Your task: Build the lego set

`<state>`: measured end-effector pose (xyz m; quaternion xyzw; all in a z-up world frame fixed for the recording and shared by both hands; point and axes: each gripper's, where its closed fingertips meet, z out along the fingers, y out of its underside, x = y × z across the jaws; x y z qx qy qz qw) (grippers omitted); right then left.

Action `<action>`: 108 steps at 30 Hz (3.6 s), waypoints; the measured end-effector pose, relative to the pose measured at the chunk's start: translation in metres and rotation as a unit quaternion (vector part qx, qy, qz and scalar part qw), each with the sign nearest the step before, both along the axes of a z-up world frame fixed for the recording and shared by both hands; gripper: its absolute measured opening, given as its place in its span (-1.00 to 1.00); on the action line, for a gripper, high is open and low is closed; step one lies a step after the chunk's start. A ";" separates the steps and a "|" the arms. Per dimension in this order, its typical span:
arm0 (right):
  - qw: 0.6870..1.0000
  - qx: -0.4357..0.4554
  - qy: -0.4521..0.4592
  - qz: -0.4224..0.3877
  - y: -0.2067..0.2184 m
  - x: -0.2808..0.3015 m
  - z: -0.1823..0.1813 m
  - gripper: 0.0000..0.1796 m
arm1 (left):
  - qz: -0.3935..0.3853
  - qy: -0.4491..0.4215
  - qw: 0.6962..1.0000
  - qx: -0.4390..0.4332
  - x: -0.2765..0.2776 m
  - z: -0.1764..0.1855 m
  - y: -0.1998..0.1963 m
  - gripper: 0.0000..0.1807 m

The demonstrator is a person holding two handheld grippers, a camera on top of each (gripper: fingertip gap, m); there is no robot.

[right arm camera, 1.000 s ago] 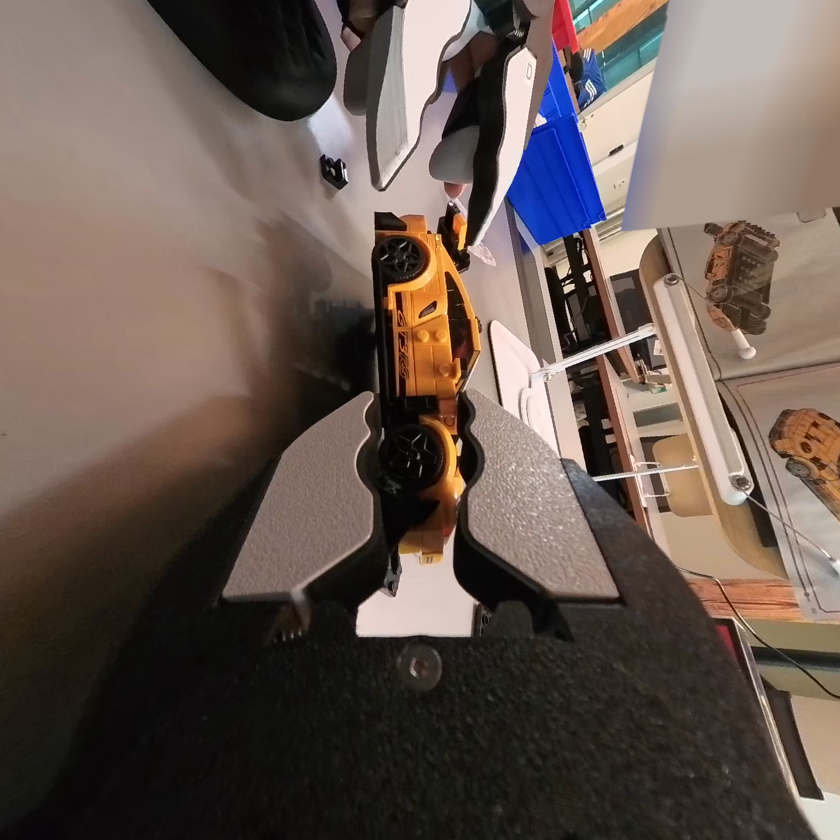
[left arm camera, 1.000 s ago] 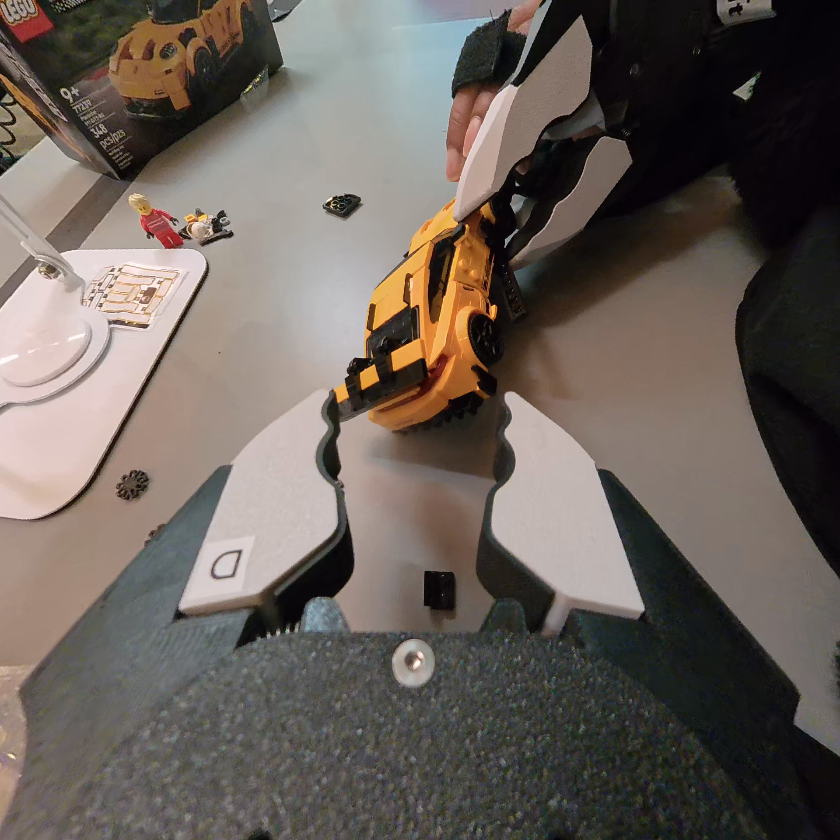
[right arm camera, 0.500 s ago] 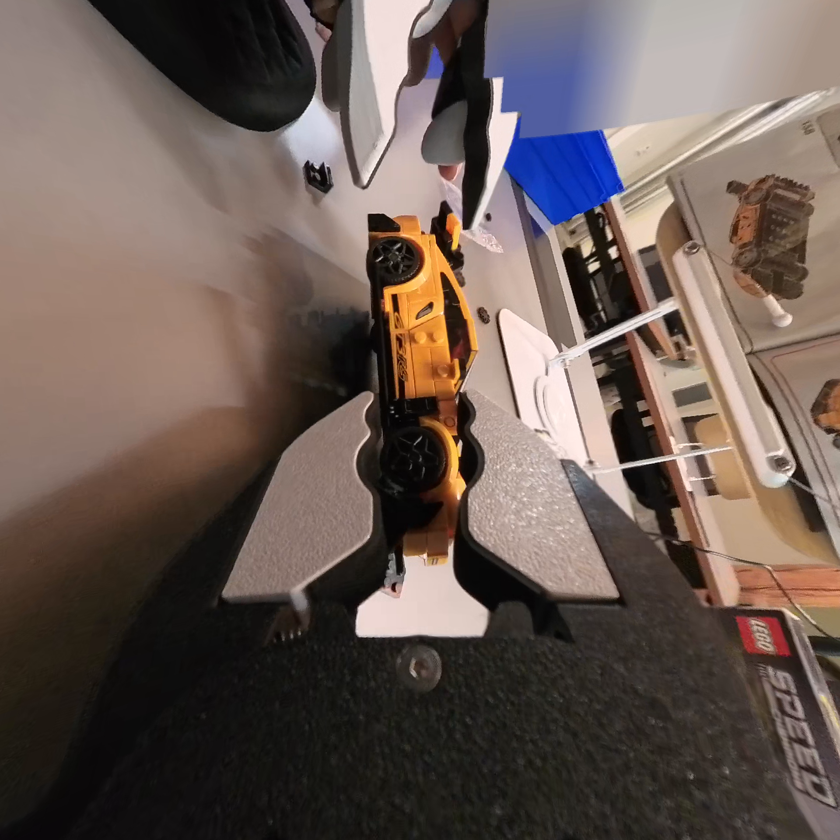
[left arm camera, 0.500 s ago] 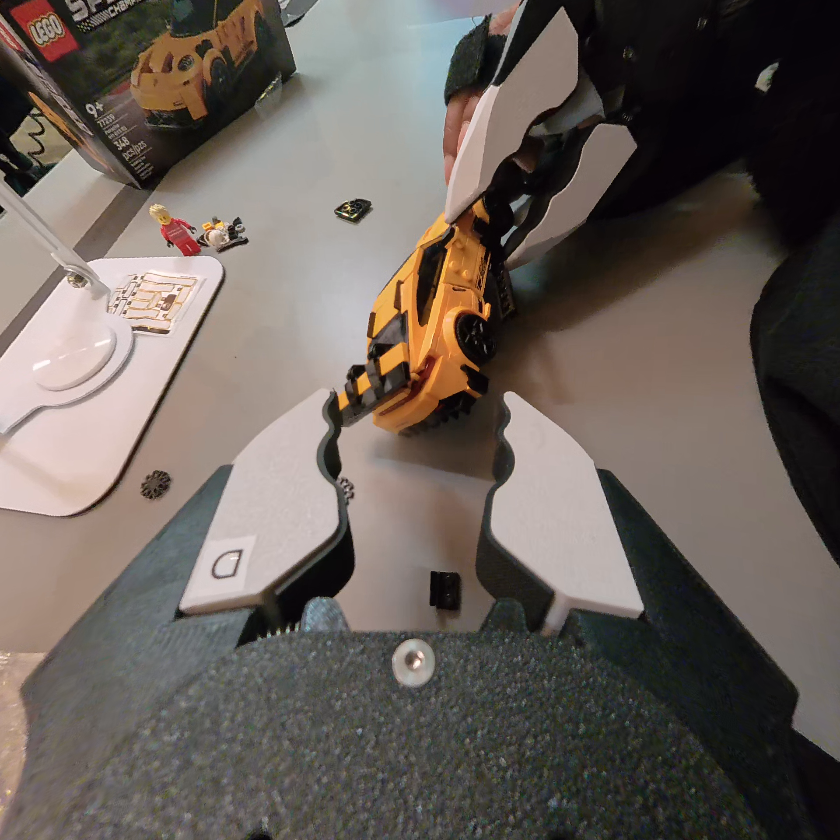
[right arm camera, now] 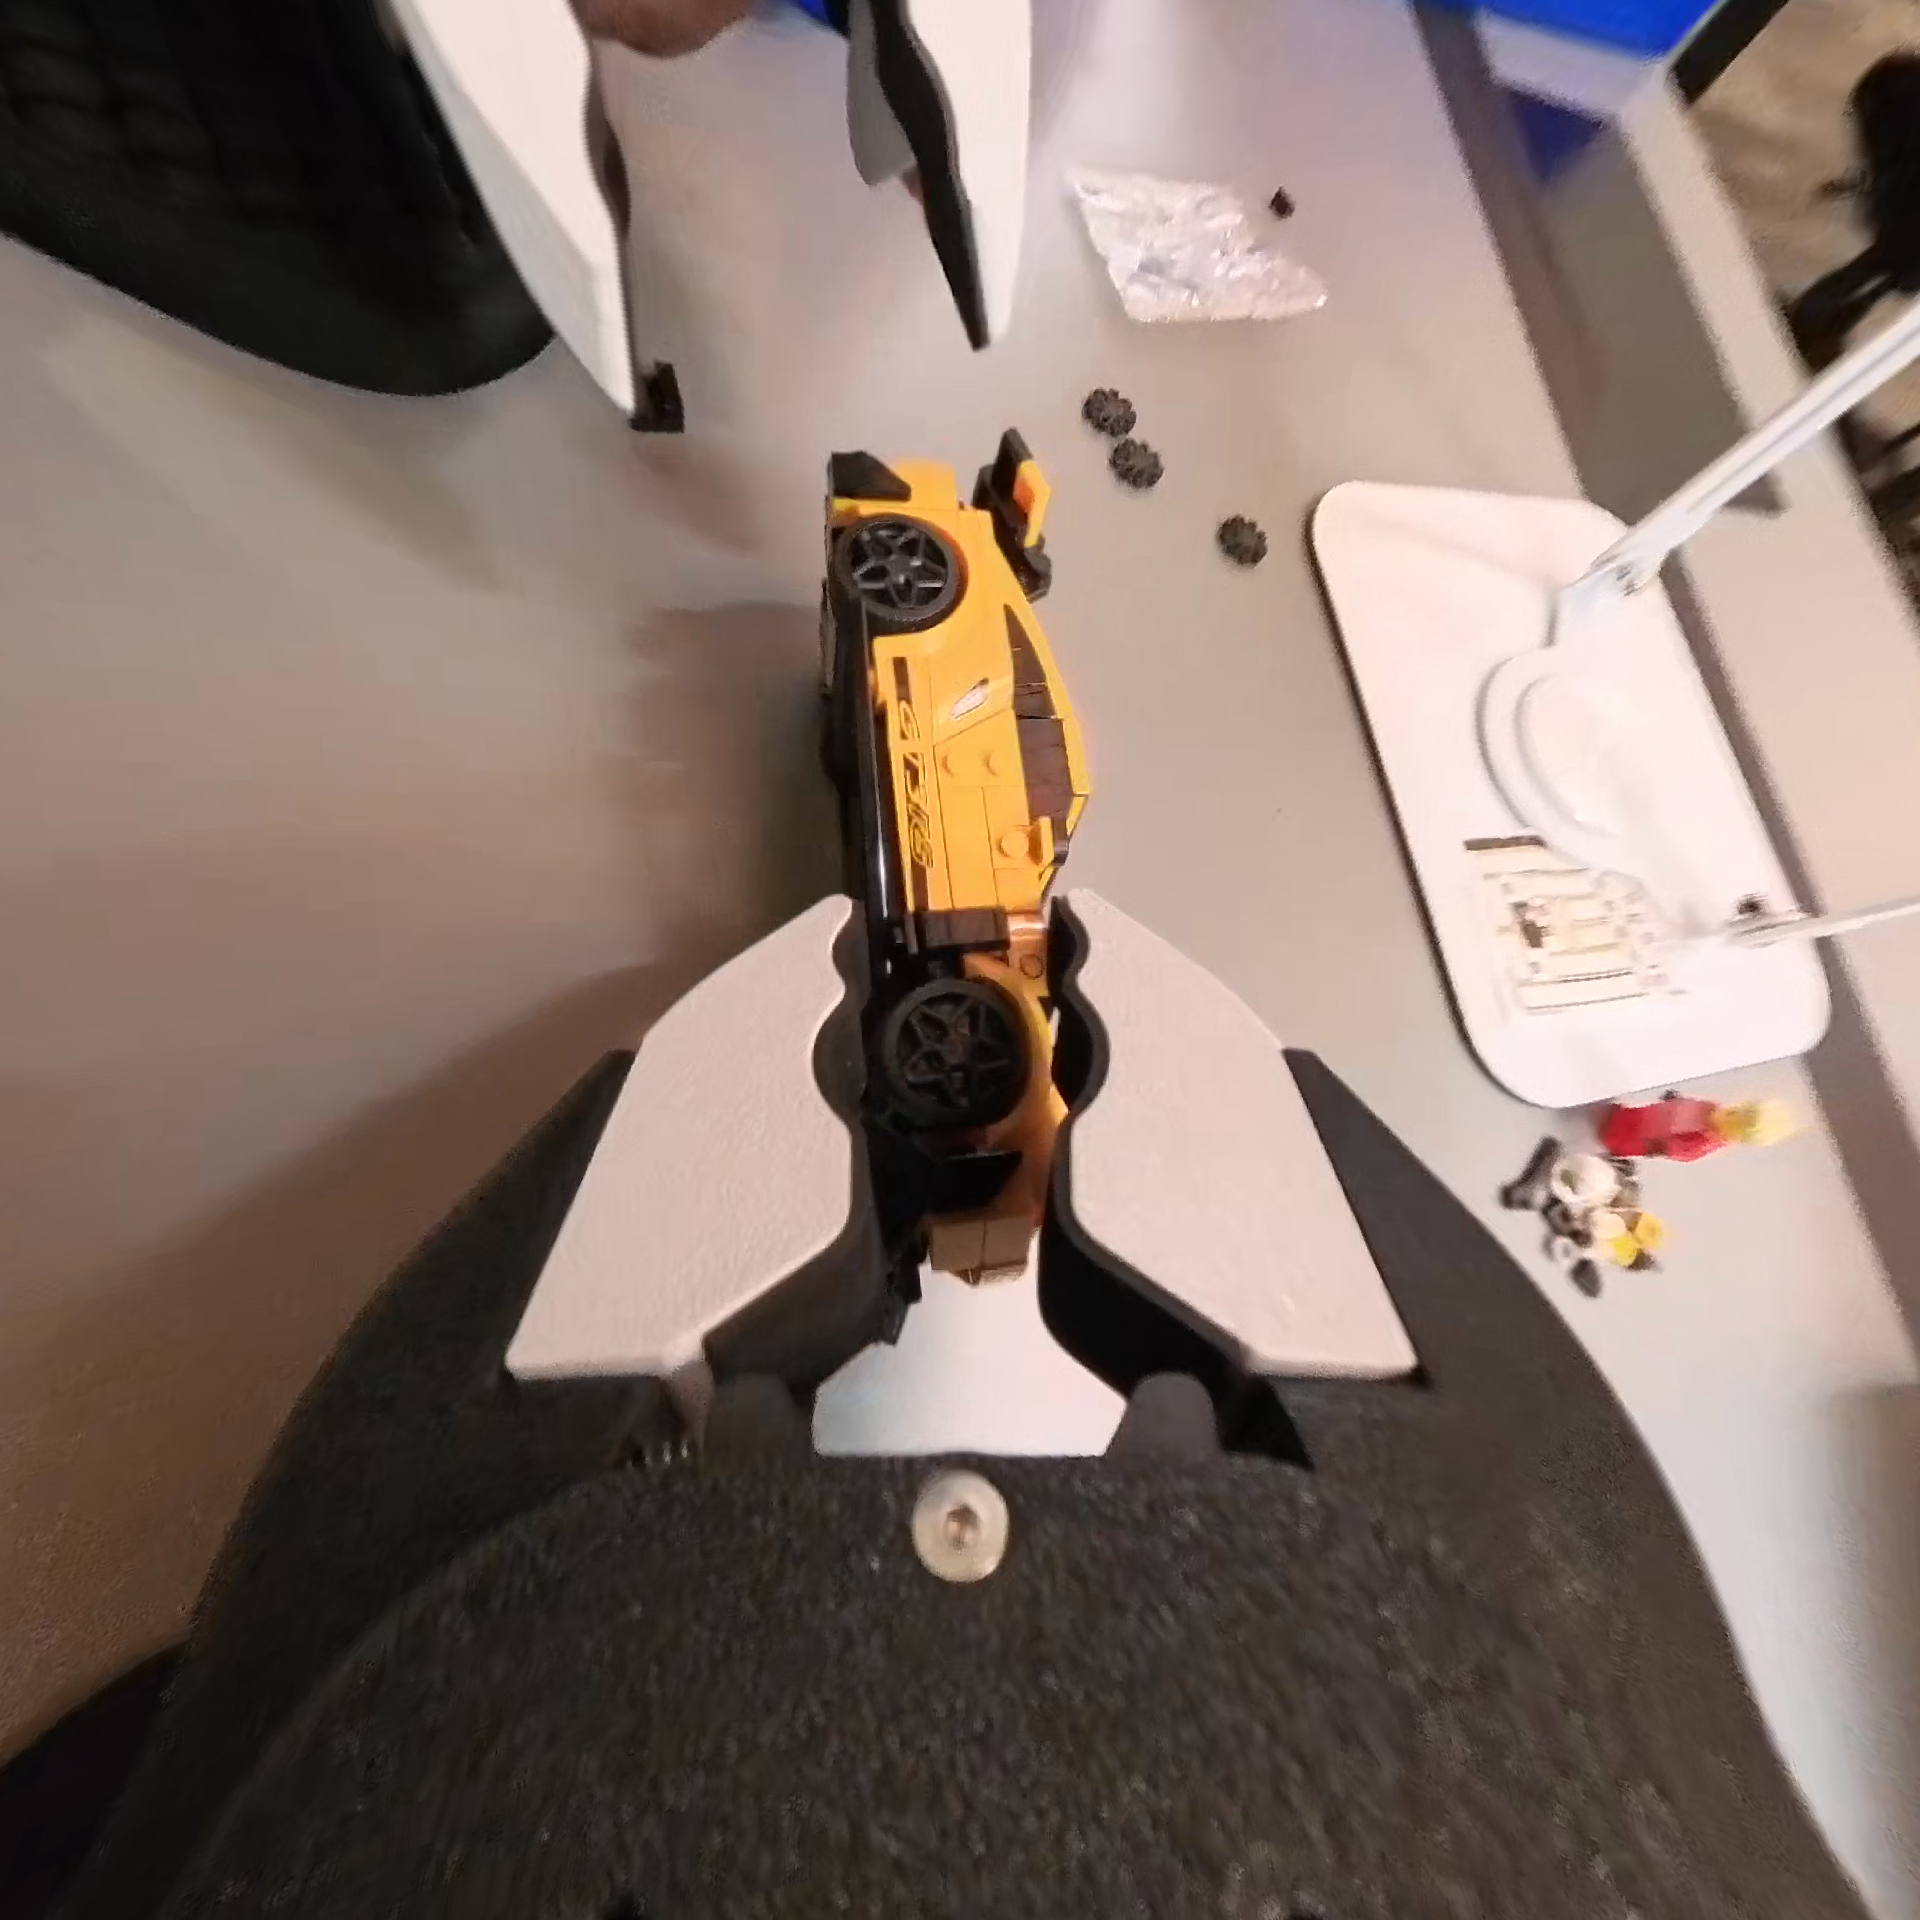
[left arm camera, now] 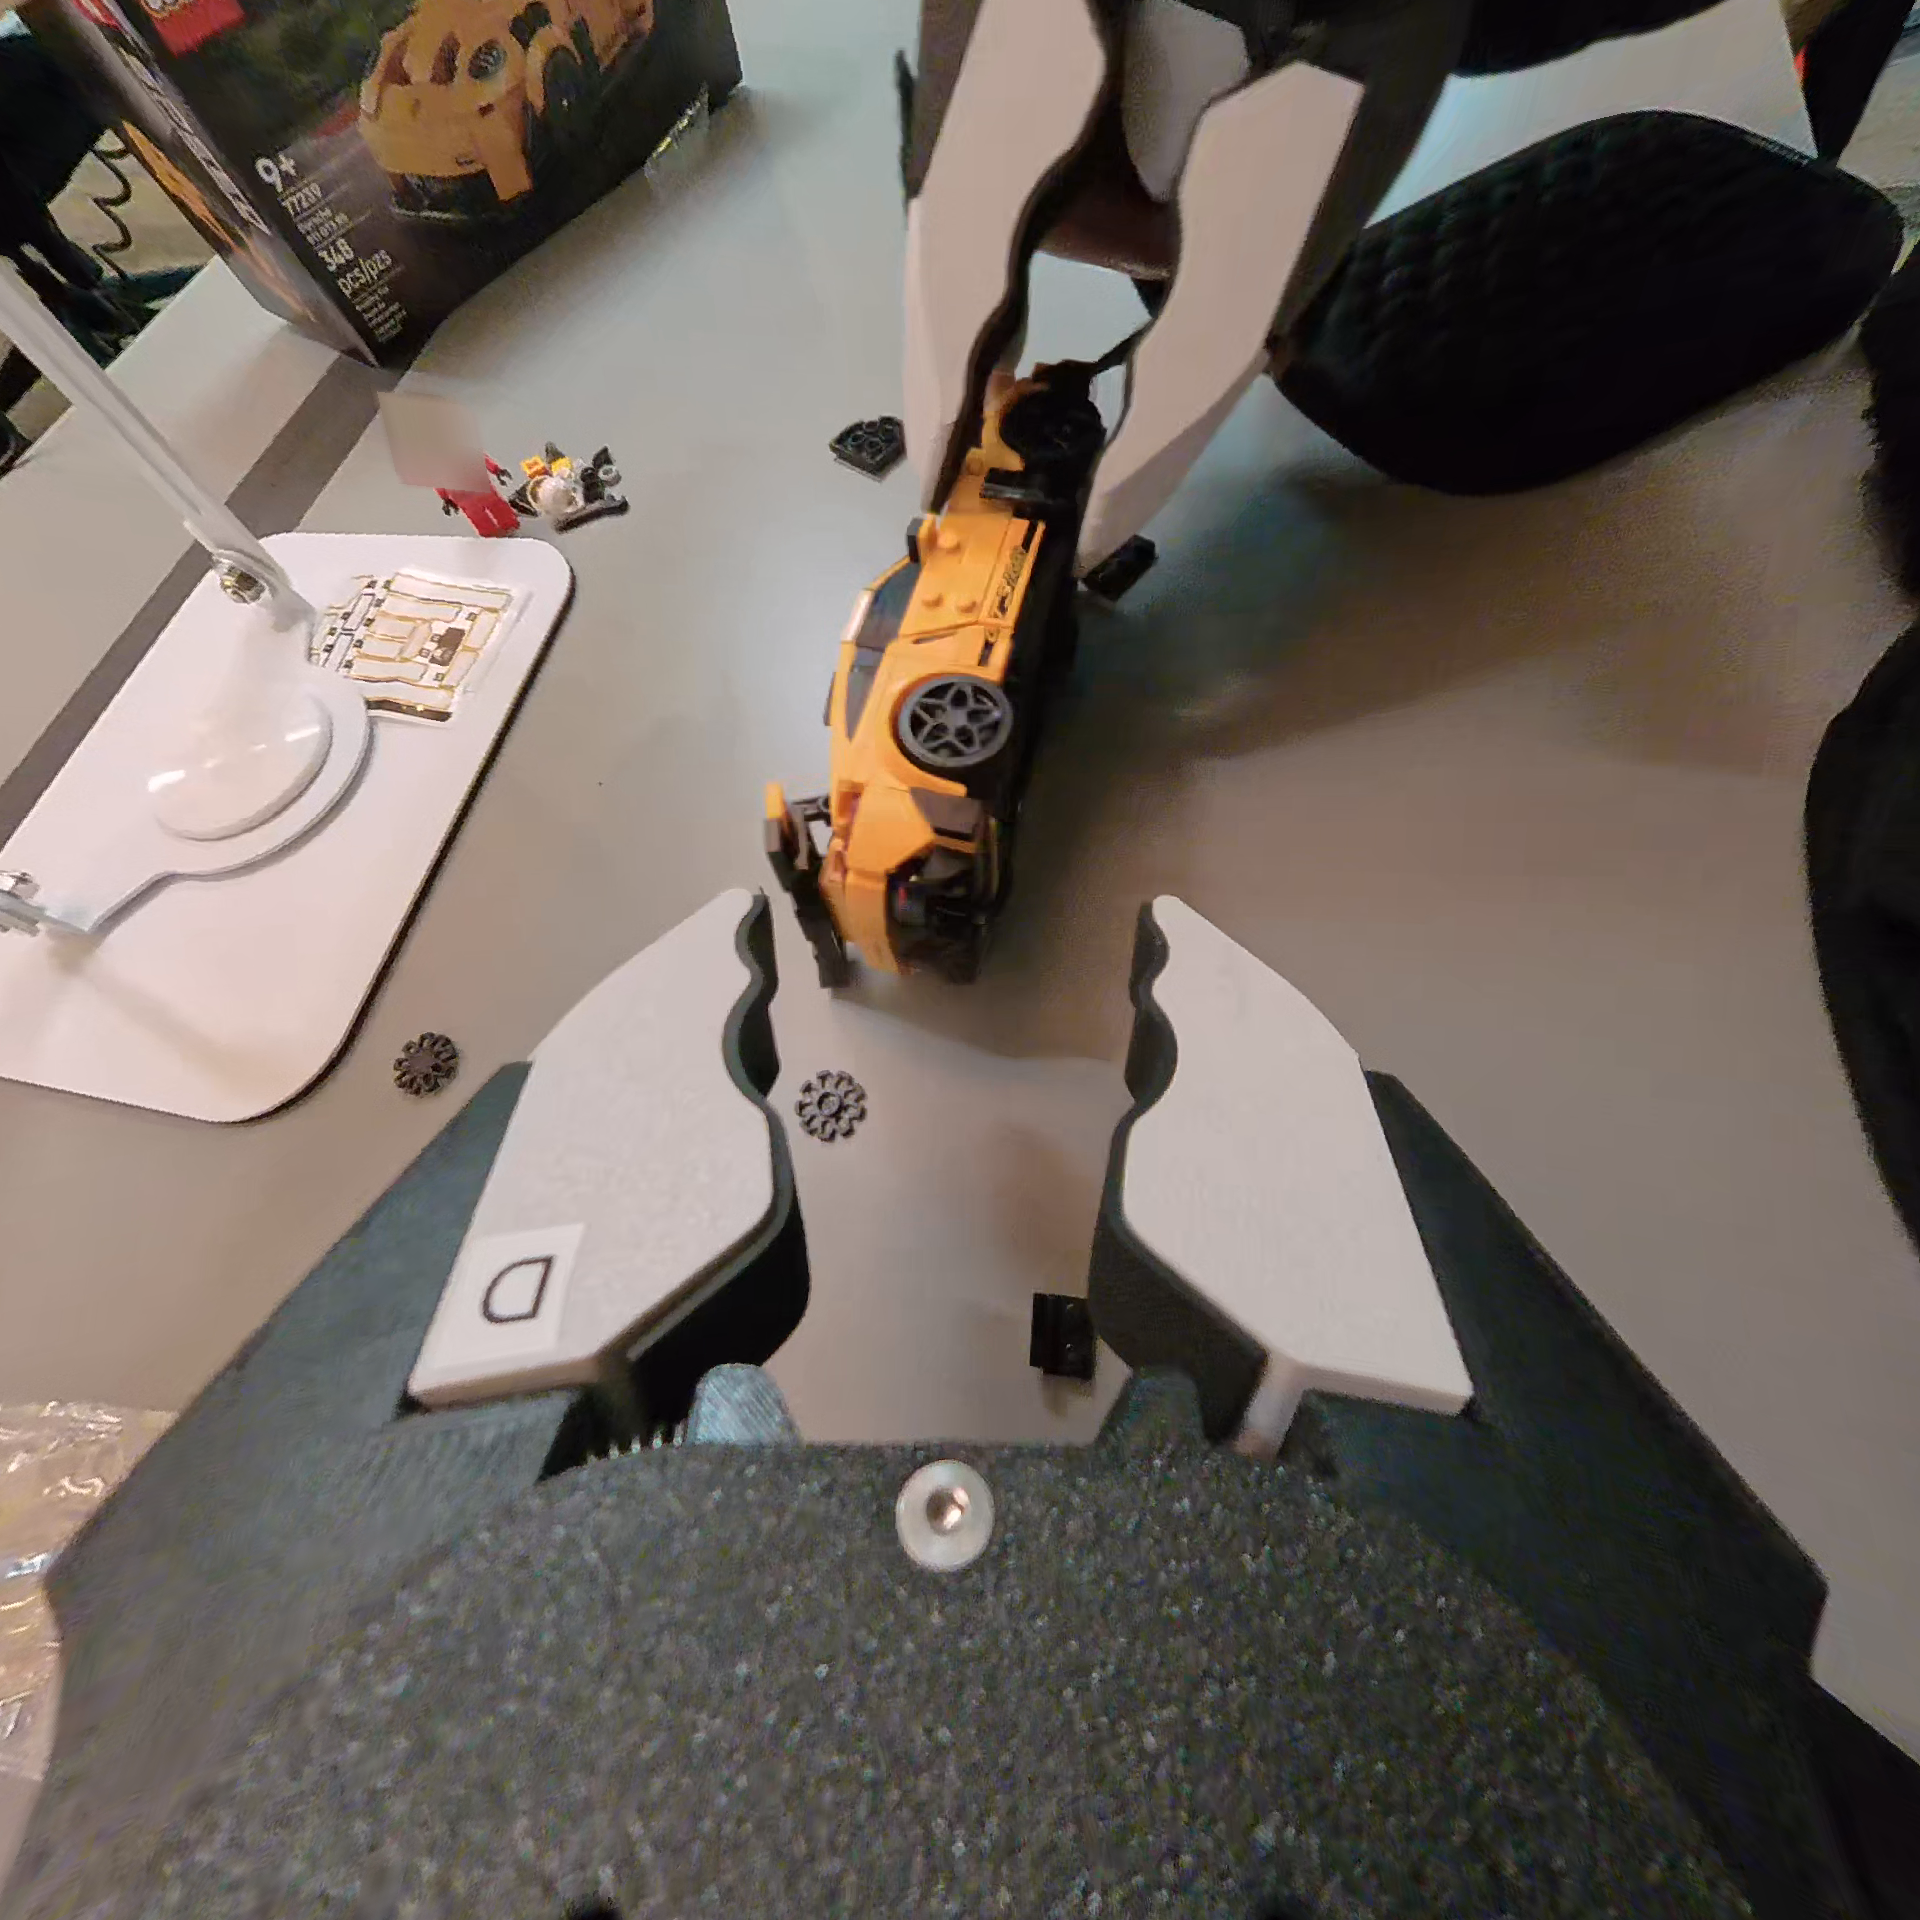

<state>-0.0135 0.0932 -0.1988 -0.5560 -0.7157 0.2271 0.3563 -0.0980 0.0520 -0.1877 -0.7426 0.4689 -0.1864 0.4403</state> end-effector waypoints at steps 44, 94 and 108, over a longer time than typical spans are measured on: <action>0.998 -0.035 -0.042 0.032 0.010 -0.001 -0.001 -0.65 | -0.090 0.089 0.984 -0.123 0.052 -0.021 0.048 -0.47; 0.988 -0.096 -0.113 0.042 0.006 0.004 0.003 -0.66 | -0.110 0.089 0.984 -0.109 0.058 -0.024 0.045 -0.47; 0.983 -0.080 -0.152 0.066 0.004 0.004 0.003 -0.66 | -0.115 0.100 0.983 -0.105 0.060 -0.024 0.045 -0.47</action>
